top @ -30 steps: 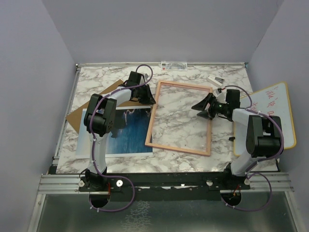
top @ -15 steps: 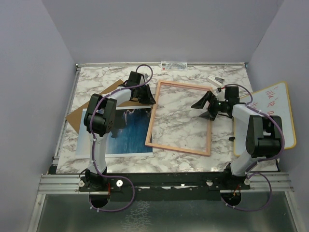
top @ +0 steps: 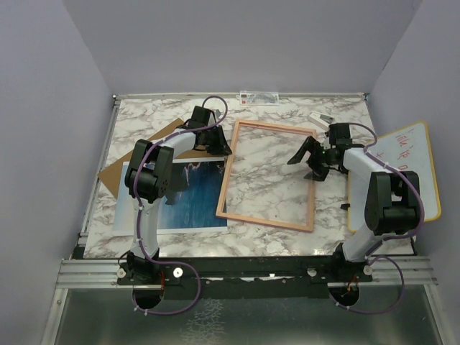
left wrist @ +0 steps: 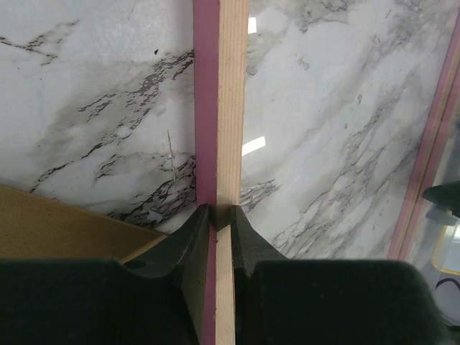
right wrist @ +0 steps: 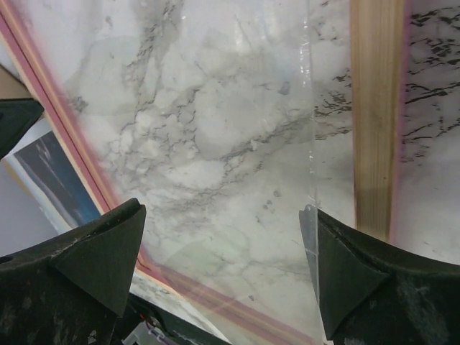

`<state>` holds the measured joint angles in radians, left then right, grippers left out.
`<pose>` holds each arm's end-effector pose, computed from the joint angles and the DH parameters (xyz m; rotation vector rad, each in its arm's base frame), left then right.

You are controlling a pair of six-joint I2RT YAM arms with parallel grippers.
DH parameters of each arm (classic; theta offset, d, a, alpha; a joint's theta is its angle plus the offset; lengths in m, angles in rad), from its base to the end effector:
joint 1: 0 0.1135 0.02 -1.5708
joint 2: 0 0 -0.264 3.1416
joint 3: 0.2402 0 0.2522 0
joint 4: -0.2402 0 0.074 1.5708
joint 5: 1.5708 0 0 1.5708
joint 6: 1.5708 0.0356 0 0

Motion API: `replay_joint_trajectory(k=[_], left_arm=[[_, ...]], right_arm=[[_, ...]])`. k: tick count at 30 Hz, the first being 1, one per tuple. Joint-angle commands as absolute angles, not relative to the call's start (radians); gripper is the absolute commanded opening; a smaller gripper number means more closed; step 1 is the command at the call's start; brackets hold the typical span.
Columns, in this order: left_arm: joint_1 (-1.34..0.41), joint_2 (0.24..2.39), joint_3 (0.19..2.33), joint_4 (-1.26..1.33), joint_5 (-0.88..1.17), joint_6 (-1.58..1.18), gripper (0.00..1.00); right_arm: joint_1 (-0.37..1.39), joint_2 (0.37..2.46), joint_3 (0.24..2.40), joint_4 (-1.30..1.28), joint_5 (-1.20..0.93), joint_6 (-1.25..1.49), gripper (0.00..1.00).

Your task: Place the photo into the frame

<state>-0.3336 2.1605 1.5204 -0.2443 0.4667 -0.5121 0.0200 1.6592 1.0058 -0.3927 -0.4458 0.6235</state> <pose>0.4352 -0.1678 0.1529 -0.0115 2.5576 -0.9261 0.3271 0.0219 0.1834 0.6390 2.6002 0.8016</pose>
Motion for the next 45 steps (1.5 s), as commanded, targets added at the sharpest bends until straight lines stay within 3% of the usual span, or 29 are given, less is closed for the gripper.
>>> replay_joint_trajectory(k=[1,7,13,22,37,45], left_arm=[[-0.345,2.226,1.505,-0.308,0.375,-0.485,0.17],[-0.345,2.229,1.506,-0.308,0.378,-0.482,0.18],[-0.345,2.223,1.511,-0.308,0.379,-0.478,0.21],[-0.345,2.221,1.507,-0.310,0.388,-0.476,0.25],[-0.345,2.230,1.497,-0.311,0.411,-0.476,0.29],[-0.345,2.230,1.493,-0.311,0.423,-0.477,0.29]], right_arm=[[0.023,1.653,1.060,-0.505,-0.344,0.591,0.93],[0.025,1.640,1.101,-0.581,-0.266,0.587,0.93],[0.025,1.601,1.097,-0.630,-0.194,0.574,0.80],[0.026,1.620,1.075,-0.600,-0.214,0.553,0.68],[0.028,1.724,1.021,-0.509,-0.250,0.530,0.65],[0.028,1.726,0.973,-0.386,-0.420,0.529,0.64]])
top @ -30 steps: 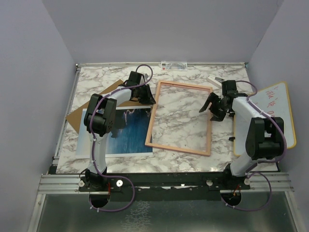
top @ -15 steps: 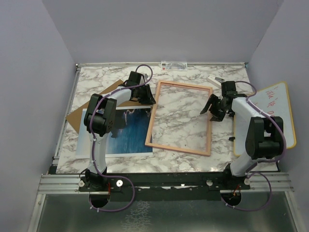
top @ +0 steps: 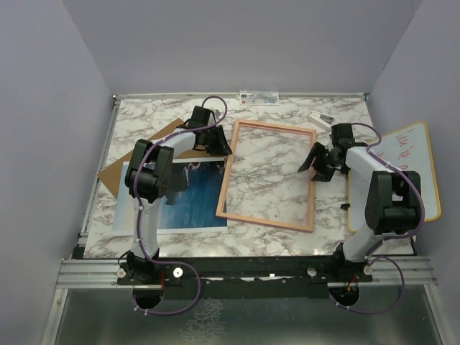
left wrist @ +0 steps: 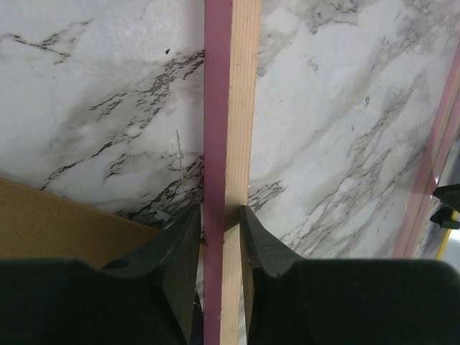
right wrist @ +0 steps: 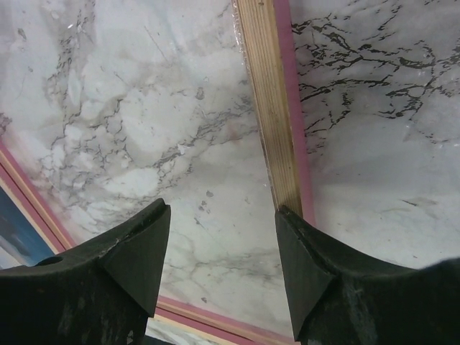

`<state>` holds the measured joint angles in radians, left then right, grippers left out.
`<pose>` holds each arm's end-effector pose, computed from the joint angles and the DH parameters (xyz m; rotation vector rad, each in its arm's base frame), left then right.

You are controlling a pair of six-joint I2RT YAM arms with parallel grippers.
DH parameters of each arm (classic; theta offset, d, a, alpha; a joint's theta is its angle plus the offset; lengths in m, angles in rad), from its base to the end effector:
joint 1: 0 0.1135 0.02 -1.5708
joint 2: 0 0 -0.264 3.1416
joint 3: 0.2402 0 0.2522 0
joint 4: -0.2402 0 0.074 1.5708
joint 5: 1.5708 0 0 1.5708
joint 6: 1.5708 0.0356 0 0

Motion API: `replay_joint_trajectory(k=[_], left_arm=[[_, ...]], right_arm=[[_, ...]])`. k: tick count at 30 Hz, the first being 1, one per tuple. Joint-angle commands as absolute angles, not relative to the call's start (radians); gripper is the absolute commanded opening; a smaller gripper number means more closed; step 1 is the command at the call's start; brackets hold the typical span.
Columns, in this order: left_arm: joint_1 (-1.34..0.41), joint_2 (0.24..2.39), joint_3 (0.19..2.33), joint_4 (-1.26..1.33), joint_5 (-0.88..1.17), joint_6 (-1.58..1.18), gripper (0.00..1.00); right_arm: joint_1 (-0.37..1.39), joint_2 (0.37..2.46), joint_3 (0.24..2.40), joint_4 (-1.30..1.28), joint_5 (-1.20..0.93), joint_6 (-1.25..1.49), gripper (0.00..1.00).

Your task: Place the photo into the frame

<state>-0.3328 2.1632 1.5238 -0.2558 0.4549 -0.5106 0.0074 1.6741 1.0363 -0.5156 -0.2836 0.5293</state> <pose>0.4354 -0.1670 0.1518 -0.0200 2.5675 -0.9084 0.3235 0.0124 0.1795 0.6327 2.6932 0.5359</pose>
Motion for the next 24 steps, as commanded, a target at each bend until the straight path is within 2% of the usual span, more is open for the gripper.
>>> replay_joint_trajectory(k=[1,16,24], left_arm=[[-0.345,2.230,1.491,-0.311,0.423,-0.476,0.29],[-0.345,2.230,1.485,-0.314,0.435,-0.470,0.29],[-0.344,2.220,1.490,-0.316,0.417,-0.463,0.24]], right_arm=[[0.029,1.726,0.972,-0.381,-0.429,0.532,0.64],[0.028,1.724,0.892,-0.148,-0.602,0.546,0.61],[0.028,1.636,0.815,0.032,-0.697,0.557,0.59]])
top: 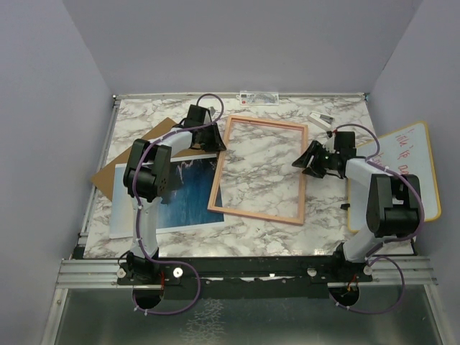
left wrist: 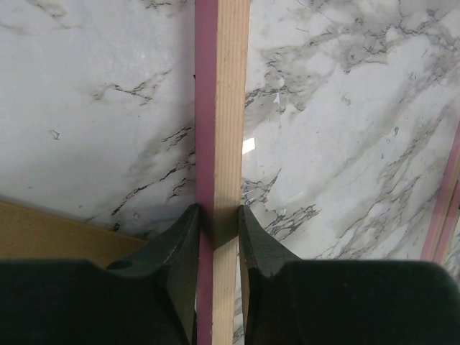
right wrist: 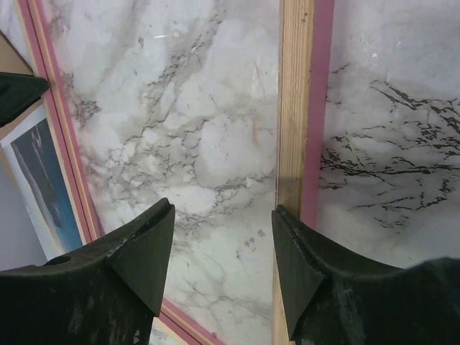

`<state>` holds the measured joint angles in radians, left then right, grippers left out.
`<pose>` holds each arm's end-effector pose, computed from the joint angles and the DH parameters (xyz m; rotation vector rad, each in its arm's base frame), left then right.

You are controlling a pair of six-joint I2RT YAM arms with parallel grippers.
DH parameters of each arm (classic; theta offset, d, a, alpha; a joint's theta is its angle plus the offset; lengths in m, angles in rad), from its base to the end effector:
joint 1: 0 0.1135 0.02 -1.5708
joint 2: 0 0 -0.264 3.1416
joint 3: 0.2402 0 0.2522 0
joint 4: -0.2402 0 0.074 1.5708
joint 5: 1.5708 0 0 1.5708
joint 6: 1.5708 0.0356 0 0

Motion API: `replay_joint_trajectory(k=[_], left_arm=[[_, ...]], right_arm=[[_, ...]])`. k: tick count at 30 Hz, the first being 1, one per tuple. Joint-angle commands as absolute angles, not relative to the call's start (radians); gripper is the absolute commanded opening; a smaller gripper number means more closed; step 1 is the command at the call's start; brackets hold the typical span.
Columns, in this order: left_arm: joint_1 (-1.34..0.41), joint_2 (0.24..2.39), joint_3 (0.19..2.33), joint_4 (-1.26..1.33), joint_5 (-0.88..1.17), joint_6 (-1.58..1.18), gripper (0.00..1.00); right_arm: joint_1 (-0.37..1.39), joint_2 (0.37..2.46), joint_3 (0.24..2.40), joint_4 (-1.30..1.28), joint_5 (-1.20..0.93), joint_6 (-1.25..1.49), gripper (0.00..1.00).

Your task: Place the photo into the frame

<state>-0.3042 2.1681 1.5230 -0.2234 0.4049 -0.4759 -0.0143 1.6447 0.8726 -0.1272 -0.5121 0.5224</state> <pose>0.4435 -0.1539 0.1510 -0.0272 2.5245 -0.8286 0.3224 0.0128 0.1666 0.4407 2.4601 0.8489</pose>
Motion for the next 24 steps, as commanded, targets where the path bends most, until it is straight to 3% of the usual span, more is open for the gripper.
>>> replay_joint_trajectory(k=[1,8,13,17,24], left_arm=[[-0.344,2.218,1.491,-0.316,0.414,-0.463,0.24],[-0.341,2.210,1.491,-0.322,0.387,-0.460,0.24],[-0.337,2.198,1.489,-0.329,0.357,-0.459,0.25],[-0.333,2.177,1.490,-0.334,0.357,-0.454,0.28],[-0.333,2.166,1.528,-0.342,0.421,-0.448,0.40]], right_arm=[[0.028,1.620,0.807,0.065,-0.710,0.563,0.59],[0.026,1.526,0.769,0.163,-0.668,0.612,0.56],[0.026,1.506,0.813,0.030,-0.432,0.623,0.57],[0.026,1.529,0.899,-0.126,-0.221,0.627,0.61],[0.026,1.653,1.053,-0.196,-0.125,0.614,0.61]])
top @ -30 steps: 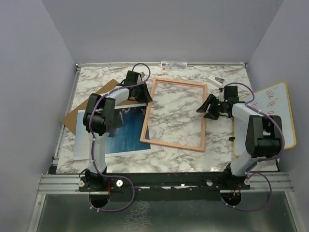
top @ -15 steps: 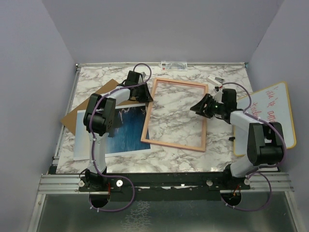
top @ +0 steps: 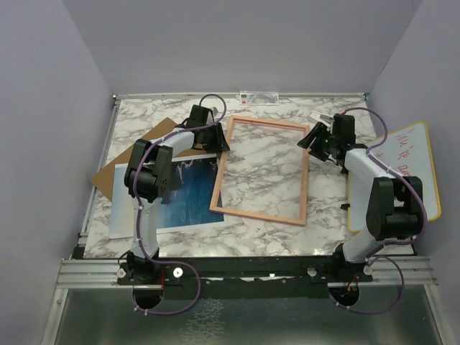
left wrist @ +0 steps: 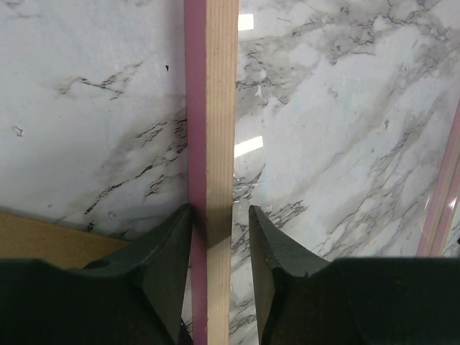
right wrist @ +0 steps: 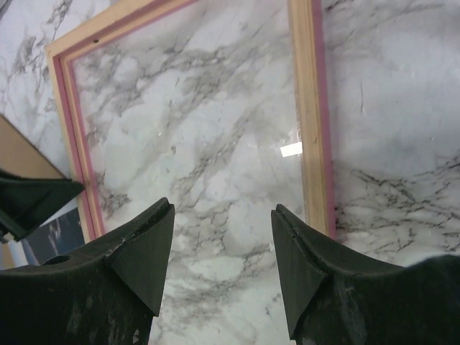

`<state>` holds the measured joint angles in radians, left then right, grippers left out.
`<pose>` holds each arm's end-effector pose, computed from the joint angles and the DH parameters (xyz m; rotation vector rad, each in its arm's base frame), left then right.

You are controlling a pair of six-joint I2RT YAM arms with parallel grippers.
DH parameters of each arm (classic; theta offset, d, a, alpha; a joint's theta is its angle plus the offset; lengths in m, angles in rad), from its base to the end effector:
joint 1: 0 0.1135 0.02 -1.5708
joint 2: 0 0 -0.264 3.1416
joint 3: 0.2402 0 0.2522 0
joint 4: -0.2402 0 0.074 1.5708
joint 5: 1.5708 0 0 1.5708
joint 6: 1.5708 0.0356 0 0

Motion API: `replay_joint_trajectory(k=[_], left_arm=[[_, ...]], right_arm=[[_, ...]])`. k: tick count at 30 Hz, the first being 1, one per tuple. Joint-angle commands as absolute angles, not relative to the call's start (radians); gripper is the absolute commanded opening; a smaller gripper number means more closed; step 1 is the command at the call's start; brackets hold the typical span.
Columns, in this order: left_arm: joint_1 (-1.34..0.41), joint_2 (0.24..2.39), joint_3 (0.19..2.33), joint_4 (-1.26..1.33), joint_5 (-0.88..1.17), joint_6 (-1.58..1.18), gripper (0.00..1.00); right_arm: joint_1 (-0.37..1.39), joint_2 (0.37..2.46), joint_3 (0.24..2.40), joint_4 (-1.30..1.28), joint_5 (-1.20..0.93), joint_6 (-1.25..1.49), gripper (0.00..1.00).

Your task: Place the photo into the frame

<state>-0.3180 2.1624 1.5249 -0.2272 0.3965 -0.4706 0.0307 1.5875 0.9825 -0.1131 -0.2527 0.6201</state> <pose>0.4413 -0.1597 0.1538 -0.0061 2.5220 -0.8226 0.3413 0.0194 0.2161 0.5499 2.2757 0.6207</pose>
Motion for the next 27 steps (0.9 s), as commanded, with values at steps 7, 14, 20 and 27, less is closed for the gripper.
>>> replay_joint_trajectory(k=[7,14,20,27], left_arm=[[-0.330,2.183,1.586,-0.362,0.442,-0.436,0.46],[-0.324,2.211,1.627,-0.379,0.446,-0.404,0.53],[-0.321,2.248,1.660,-0.383,0.491,-0.402,0.55],[-0.322,2.287,1.680,-0.383,0.545,-0.404,0.54]], right_arm=[[0.026,1.828,1.230,-0.244,-0.093,0.591,0.55],[0.026,1.968,1.358,-0.241,-0.092,0.564,0.52],[0.026,2.052,1.419,-0.252,-0.106,0.547,0.52],[0.024,2.070,1.360,-0.140,-0.334,0.517,0.52]])
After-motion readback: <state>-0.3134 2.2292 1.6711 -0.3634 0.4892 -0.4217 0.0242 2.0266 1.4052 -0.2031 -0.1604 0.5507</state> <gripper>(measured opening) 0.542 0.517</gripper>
